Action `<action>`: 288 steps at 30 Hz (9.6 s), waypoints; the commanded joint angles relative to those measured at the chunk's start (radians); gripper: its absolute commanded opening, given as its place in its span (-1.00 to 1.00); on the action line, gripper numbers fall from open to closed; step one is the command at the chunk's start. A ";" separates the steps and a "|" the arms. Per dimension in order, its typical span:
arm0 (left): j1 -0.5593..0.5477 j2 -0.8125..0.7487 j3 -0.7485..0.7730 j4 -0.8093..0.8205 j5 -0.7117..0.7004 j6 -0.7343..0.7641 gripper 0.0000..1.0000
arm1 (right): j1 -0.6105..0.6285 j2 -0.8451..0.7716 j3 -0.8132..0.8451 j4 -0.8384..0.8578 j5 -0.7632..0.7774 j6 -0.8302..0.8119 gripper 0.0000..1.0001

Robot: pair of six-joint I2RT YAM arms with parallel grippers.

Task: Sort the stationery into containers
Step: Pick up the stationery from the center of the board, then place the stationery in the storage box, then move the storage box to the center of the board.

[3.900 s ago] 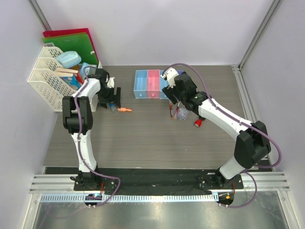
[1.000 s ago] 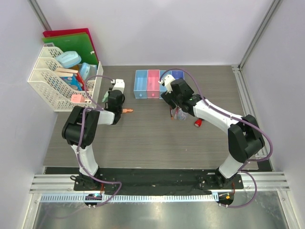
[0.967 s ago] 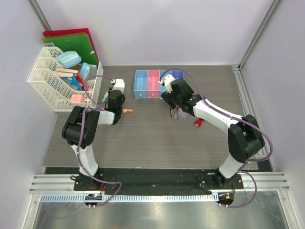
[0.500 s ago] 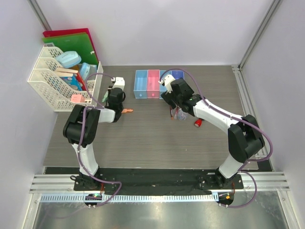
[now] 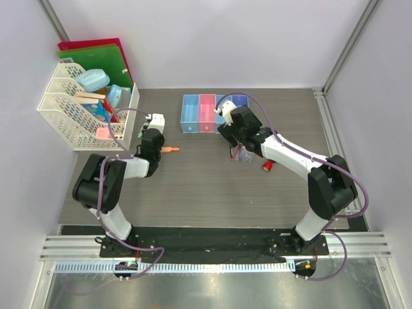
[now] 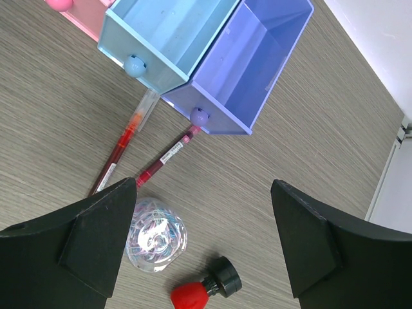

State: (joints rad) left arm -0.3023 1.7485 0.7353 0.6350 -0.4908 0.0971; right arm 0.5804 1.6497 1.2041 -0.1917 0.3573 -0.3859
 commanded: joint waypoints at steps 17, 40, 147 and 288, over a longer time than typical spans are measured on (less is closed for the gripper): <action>-0.015 -0.556 -0.060 -0.210 1.040 0.009 -0.99 | -0.005 -0.125 0.170 -0.149 -0.484 0.105 0.85; -0.024 -0.626 -0.030 -0.526 1.452 0.220 -0.99 | 0.004 -0.045 0.357 -0.224 -0.994 0.346 0.77; 0.111 -0.868 -0.152 -1.084 1.206 0.472 0.61 | -0.053 0.871 1.206 -0.206 -0.253 0.084 -0.88; -0.181 0.072 0.687 -0.857 0.787 0.104 0.42 | -0.125 0.315 0.394 -0.130 -0.195 0.280 0.40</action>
State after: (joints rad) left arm -0.4824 1.9152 1.4162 -0.2447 0.2874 0.2161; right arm 0.4610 2.0529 1.5723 -0.3374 0.1249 -0.0990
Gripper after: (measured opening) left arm 0.707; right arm 0.697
